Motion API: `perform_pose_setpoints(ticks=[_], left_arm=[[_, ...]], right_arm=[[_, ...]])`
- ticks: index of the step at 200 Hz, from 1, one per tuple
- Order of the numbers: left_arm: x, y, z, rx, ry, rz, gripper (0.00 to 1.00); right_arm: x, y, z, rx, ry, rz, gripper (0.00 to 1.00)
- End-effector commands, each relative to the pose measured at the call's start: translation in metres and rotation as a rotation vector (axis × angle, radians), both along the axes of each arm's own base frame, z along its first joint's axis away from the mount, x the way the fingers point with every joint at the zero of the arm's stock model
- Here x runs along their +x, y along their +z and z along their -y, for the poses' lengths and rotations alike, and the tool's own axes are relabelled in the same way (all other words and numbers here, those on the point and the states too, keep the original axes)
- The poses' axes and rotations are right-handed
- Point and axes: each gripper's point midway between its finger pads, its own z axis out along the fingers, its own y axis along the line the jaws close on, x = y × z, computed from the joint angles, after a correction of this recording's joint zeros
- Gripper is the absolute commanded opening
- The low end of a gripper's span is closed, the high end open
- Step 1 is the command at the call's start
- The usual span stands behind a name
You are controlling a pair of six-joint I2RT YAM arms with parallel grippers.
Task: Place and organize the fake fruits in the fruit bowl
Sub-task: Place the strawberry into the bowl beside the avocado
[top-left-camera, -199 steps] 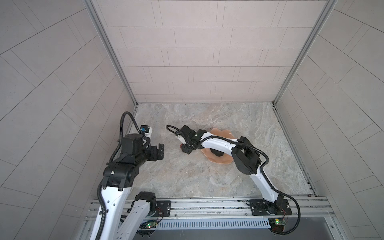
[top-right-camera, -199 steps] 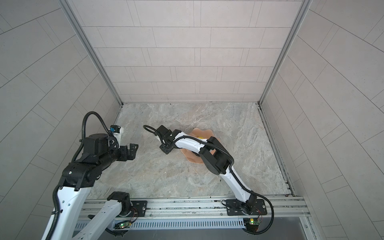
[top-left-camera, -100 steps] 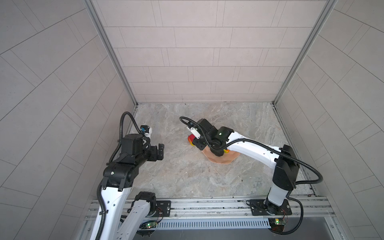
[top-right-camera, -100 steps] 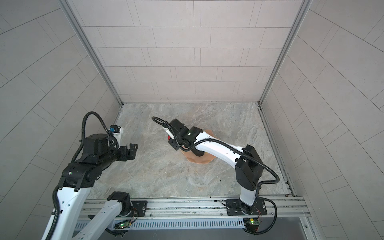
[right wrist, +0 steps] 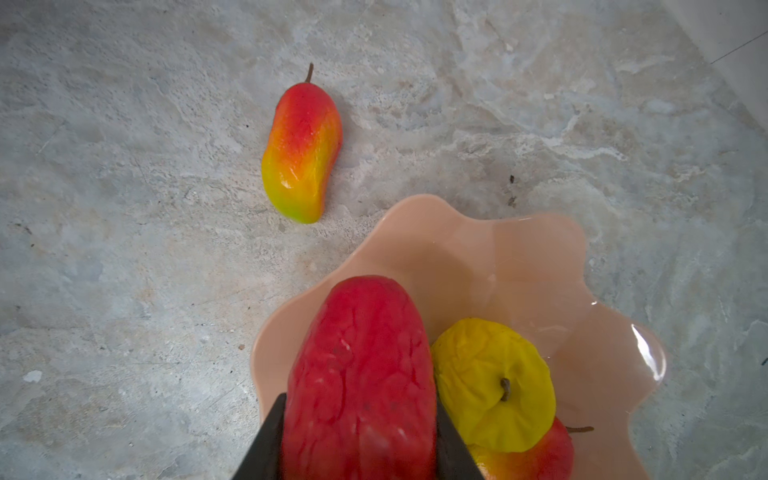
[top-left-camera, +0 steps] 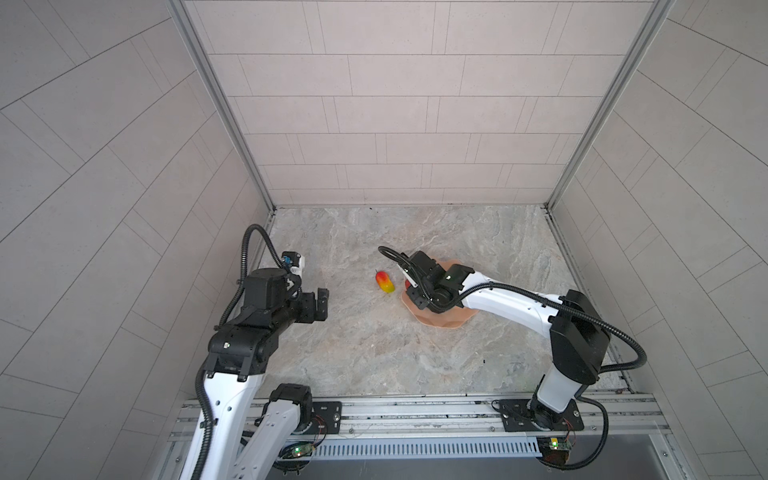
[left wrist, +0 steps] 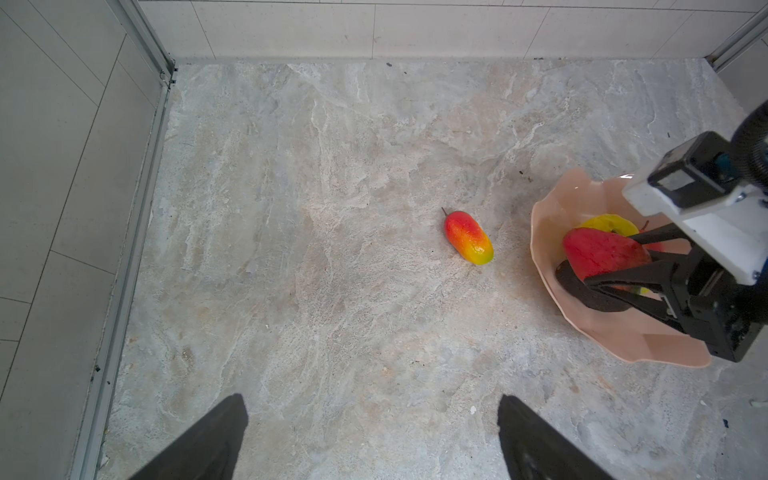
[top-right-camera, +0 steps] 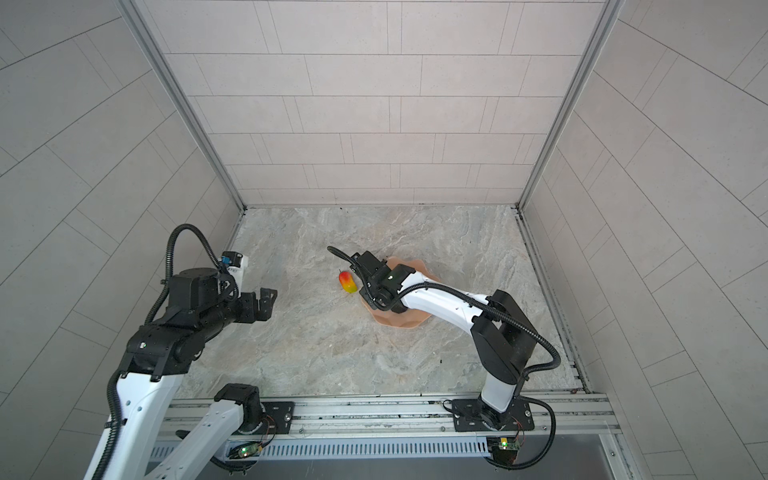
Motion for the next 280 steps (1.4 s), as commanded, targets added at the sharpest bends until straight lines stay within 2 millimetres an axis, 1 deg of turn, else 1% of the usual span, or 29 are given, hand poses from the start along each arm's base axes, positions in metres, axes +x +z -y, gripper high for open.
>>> perform_pose_setpoints(ticks=[1, 30, 55, 89, 102, 112, 134, 148, 171, 190, 205, 218, 239, 256, 280], left_arm=[[0.001, -0.001, 0.001, 0.003, -0.008, 0.011, 1.00], [0.001, -0.001, 0.000, 0.005, -0.008, 0.010, 1.00], [0.001, -0.001, 0.001, 0.004, -0.008, 0.011, 1.00], [0.002, -0.001, 0.001, 0.004, -0.008, 0.008, 1.00], [0.002, -0.001, 0.001, 0.003, -0.007, 0.010, 1.00], [0.002, -0.001, 0.001, 0.004, -0.008, 0.009, 1.00], [0.002, -0.002, 0.001, 0.003, -0.008, 0.007, 1.00], [0.002, -0.002, 0.001, 0.003, -0.009, 0.003, 1.00], [0.002, -0.002, 0.001, 0.003, -0.012, 0.005, 1.00], [0.002, -0.001, 0.001, 0.002, -0.009, 0.007, 1.00], [0.002, -0.002, 0.001, 0.001, -0.009, 0.004, 1.00], [0.002, -0.001, 0.001, 0.000, -0.008, 0.006, 1.00], [0.003, -0.002, 0.002, -0.003, -0.009, 0.004, 1.00], [0.003, -0.003, 0.002, -0.007, -0.007, 0.003, 1.00], [0.003, -0.002, 0.002, -0.008, -0.010, 0.006, 1.00]], right_arm=[[0.006, -0.016, 0.007, -0.034, -0.033, -0.008, 0.15], [0.008, -0.030, 0.006, -0.045, -0.035, -0.034, 0.17], [0.009, -0.035, 0.002, -0.043, -0.029, -0.045, 0.21], [0.011, -0.041, 0.001, -0.055, -0.025, -0.058, 0.34], [0.011, -0.040, 0.001, -0.054, -0.024, -0.057, 0.45], [0.010, -0.039, 0.001, -0.056, -0.021, -0.058, 0.50], [0.010, -0.033, 0.002, -0.058, -0.017, -0.051, 0.58], [0.010, -0.027, 0.002, -0.059, -0.012, -0.043, 0.60], [0.012, -0.010, 0.001, -0.051, 0.000, -0.023, 0.66], [0.013, 0.007, -0.003, -0.039, 0.015, 0.000, 0.73], [0.014, 0.019, -0.010, -0.028, 0.036, 0.014, 0.80], [0.014, 0.027, -0.021, -0.011, 0.060, 0.024, 0.86], [0.017, 0.031, -0.043, 0.025, 0.100, 0.018, 0.91], [0.024, 0.027, -0.063, 0.049, 0.120, 0.008, 0.93], [0.040, 0.007, -0.090, 0.081, 0.130, -0.023, 0.93]])
